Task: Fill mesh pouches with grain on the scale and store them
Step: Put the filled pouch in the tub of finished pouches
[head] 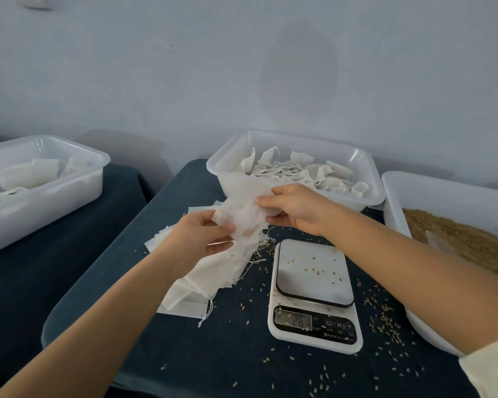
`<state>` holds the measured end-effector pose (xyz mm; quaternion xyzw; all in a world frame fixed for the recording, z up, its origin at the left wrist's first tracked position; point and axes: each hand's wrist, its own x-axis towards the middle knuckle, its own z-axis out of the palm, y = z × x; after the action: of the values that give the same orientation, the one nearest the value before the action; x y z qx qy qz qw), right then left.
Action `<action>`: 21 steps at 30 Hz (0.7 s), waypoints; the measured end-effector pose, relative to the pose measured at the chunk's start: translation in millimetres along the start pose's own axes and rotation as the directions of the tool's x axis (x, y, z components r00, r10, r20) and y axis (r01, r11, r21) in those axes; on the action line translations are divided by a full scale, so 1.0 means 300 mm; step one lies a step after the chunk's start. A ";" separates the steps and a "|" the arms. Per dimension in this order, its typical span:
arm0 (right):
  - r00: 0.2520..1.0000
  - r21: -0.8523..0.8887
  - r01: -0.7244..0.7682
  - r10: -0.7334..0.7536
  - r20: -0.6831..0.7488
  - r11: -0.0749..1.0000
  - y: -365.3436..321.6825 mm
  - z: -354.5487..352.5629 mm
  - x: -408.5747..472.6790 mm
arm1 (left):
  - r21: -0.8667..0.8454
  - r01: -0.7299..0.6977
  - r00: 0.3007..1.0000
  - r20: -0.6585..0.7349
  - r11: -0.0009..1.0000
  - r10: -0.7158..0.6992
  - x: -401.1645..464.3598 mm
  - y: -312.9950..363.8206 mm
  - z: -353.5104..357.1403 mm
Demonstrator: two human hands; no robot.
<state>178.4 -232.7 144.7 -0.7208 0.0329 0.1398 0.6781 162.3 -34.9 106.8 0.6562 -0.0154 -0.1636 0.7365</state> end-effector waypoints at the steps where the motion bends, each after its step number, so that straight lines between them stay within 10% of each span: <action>1: 0.999 0.035 -0.033 0.034 -0.010 0.999 0.007 -0.007 -0.003 | -0.048 0.022 1.000 -0.008 0.999 -0.022 0.000 -0.002 0.010; 8: 0.981 -0.032 -0.185 0.183 -0.059 0.982 0.072 -0.029 -0.029 | -0.071 0.045 0.997 -0.062 0.996 -0.050 0.008 0.011 0.047; 12: 0.946 -0.454 0.110 -0.232 -0.224 0.884 0.070 -0.029 -0.053 | 0.125 0.035 0.986 -0.166 0.992 -0.014 0.020 0.018 0.076; 21: 0.995 -0.199 0.070 -0.056 0.078 0.977 0.024 0.006 -0.133 | 0.422 0.018 0.997 -0.078 0.907 0.016 0.023 0.089 0.187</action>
<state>138.2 -237.1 147.6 -0.7810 -0.0289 0.1468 0.6063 161.3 -88.4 139.2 0.8058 -0.0206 -0.1307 0.5772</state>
